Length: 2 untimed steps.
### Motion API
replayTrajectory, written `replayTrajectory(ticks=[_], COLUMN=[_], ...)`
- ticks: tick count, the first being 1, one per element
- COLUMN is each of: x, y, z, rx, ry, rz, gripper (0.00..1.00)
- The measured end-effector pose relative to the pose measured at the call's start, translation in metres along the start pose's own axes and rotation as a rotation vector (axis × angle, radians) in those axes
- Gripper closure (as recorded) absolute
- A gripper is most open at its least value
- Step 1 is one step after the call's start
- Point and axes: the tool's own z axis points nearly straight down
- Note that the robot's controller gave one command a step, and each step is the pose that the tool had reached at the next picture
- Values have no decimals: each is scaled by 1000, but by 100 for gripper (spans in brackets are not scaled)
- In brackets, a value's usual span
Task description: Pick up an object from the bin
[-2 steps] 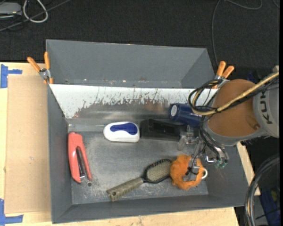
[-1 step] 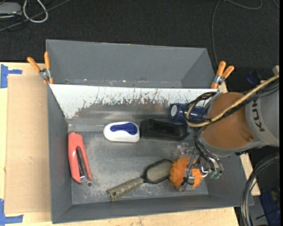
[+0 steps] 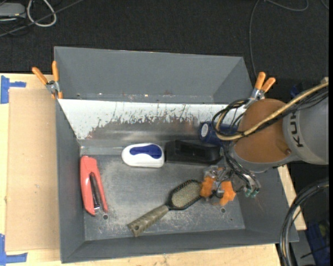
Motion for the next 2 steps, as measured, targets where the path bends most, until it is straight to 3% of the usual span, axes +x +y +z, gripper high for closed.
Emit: replayTrajectory(ticks=[1, 2], x=[0, -8], y=[0, 6], z=[0, -69], rx=[0, -1], ry=[0, 6], rz=[-1, 5], gripper=[100, 100])
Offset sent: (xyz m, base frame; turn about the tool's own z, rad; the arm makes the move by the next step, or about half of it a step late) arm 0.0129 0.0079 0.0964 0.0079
